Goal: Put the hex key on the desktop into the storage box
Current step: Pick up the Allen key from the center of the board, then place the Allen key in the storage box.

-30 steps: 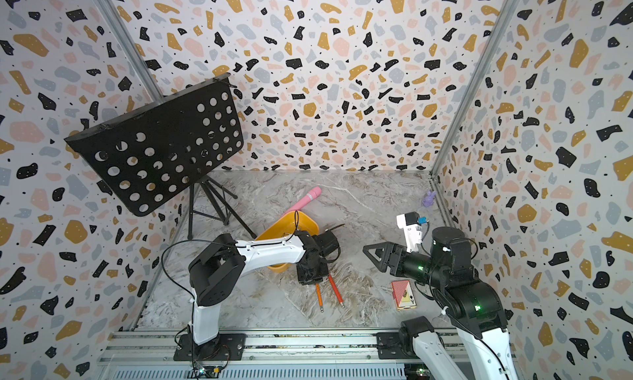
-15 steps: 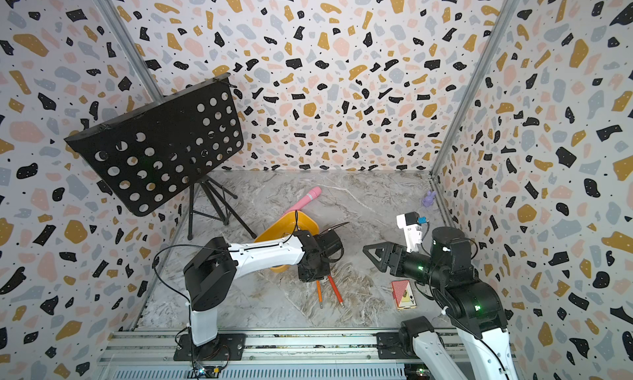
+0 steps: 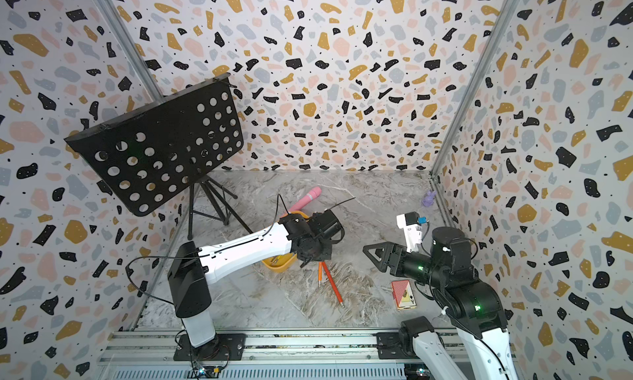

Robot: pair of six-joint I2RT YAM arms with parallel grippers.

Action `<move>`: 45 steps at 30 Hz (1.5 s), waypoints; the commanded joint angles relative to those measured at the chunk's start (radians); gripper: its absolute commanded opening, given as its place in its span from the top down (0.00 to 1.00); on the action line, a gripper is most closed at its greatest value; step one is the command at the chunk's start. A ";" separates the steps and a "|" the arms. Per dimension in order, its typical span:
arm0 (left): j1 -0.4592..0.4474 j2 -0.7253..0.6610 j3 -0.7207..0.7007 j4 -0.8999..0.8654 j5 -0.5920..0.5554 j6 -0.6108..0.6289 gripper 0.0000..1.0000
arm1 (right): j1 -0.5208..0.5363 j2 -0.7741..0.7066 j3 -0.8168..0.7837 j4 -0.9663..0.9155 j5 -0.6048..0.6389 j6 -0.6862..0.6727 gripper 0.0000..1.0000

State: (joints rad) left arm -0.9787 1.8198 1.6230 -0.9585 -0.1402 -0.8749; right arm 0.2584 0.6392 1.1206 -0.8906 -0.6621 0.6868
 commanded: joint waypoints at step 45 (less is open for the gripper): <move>0.336 0.212 -0.146 0.096 -0.168 0.704 1.00 | 0.004 0.003 -0.001 -0.004 -0.004 -0.016 0.32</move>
State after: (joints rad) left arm -0.6479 2.0293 1.4830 -0.8551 -0.2855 -0.1741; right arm 0.2584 0.6407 1.1202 -0.8906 -0.6624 0.6838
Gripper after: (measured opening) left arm 0.111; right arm 0.676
